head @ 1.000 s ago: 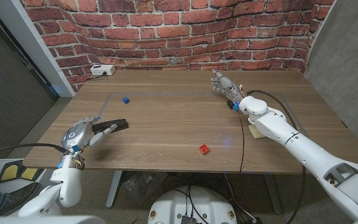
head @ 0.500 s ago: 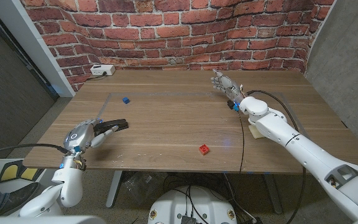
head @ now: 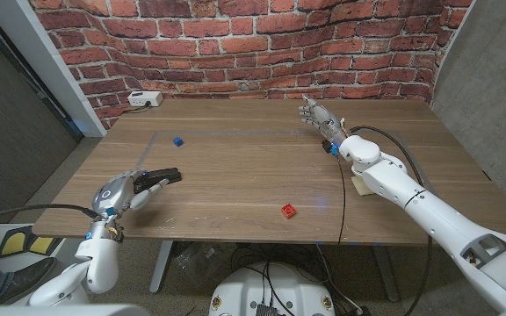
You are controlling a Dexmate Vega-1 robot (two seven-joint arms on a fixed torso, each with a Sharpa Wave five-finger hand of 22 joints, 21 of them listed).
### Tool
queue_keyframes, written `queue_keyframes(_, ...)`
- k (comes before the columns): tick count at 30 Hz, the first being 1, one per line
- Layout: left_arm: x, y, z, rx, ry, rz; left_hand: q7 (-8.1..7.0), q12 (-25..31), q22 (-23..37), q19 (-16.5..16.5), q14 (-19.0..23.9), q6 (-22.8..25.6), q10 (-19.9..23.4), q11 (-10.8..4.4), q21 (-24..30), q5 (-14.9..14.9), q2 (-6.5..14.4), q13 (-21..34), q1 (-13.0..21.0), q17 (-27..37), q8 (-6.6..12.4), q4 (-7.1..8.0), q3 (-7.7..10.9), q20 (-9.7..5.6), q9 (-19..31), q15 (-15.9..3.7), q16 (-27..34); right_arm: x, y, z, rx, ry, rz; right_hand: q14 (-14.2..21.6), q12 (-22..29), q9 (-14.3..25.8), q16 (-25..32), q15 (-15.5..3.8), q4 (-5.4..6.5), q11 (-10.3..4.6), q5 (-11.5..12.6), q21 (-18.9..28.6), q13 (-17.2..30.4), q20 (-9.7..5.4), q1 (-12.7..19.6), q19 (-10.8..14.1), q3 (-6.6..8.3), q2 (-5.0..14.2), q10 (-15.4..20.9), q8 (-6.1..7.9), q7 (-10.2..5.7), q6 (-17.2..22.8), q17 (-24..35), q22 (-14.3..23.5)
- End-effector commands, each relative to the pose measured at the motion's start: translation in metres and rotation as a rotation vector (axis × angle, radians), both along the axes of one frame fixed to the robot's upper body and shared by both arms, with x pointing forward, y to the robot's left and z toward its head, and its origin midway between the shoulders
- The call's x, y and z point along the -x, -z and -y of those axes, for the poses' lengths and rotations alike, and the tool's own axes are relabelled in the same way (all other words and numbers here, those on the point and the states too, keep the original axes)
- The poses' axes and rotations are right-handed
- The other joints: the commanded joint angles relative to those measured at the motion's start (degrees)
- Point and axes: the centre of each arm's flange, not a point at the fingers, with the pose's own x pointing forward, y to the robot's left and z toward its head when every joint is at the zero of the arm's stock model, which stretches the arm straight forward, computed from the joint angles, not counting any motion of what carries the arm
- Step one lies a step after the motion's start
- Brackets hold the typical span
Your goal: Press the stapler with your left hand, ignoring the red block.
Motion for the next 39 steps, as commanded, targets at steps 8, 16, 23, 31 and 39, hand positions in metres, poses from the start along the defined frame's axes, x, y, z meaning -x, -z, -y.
queue_keyframes(8,-0.015,0.011,0.004,0.041,0.035,-0.025,-0.23,-0.21,0.05,-0.29,-0.39,0.1,0.1,-0.02,-0.27,0.48,0.59,0.11,0.14,0.23,-0.35,0.15,-0.51,-0.11,0.18,-0.04,-0.42,0.003,-0.002,0.0,-0.026,-0.029,0.009,0.36,0.12,0.09,0.19,0.01,-0.47,-0.12,0.09,0.27,0.11,0.04,0.09,0.42,0.12,0.07,0.29,0.12,-0.26,-0.04,0.14,0.12)
queue_keyframes(16,-0.017,0.018,0.008,0.058,0.04,-0.043,-0.45,-0.37,0.06,-0.56,-0.76,0.17,-0.05,-0.1,-0.41,0.51,0.7,0.12,0.24,0.23,-0.48,0.17,-0.58,0.1,0.19,-0.04,-0.57,0.008,-0.005,-0.002,-0.018,-0.042,0.021,0.35,0.12,0.09,0.17,0.02,-0.48,-0.16,0.09,0.27,0.11,0.07,0.08,0.45,0.1,0.05,0.31,0.13,-0.25,0.0,0.14,0.12)
queue_keyframes(23,-0.018,0.025,0.012,0.076,0.045,-0.069,-0.53,-0.46,0.06,-0.67,-0.76,0.34,-0.12,-0.27,-0.48,0.53,0.76,0.12,0.31,0.24,-0.52,0.18,-0.64,0.13,0.19,-0.17,-0.56,0.007,-0.009,-0.004,-0.011,-0.052,0.027,0.38,0.12,0.1,0.17,0.08,-0.48,-0.04,0.09,0.26,0.11,0.14,0.05,0.44,0.08,0.04,0.36,0.12,-0.17,-0.01,0.15,0.12)
queue_keyframes(31,-0.02,0.033,0.017,0.081,0.04,-0.09,-0.54,-0.49,0.07,-0.74,-0.73,0.44,-0.05,-0.35,-0.52,0.55,0.85,0.13,0.39,0.24,-0.6,0.2,-0.7,0.18,0.19,-0.25,-0.53,0.007,-0.012,-0.007,0.003,-0.058,0.031,0.35,0.1,0.1,0.14,0.09,-0.48,-0.08,0.09,0.25,0.11,0.17,0.05,0.43,0.07,0.05,0.35,0.11,-0.19,0.01,0.15,0.12)
queue_keyframes(39,-0.024,0.046,0.023,0.098,0.043,-0.132,-0.6,-0.49,0.07,-0.72,-0.69,0.6,0.15,-0.43,-0.53,0.57,0.96,0.14,0.47,0.24,-0.68,0.23,-0.79,0.2,0.2,-0.26,-0.51,0.007,-0.012,-0.008,-0.005,-0.059,0.026,0.38,0.11,0.1,0.14,0.11,-0.49,0.0,0.09,0.25,0.11,0.18,0.05,0.48,0.06,0.06,0.41,0.19,-0.05,0.22,0.15,0.12)
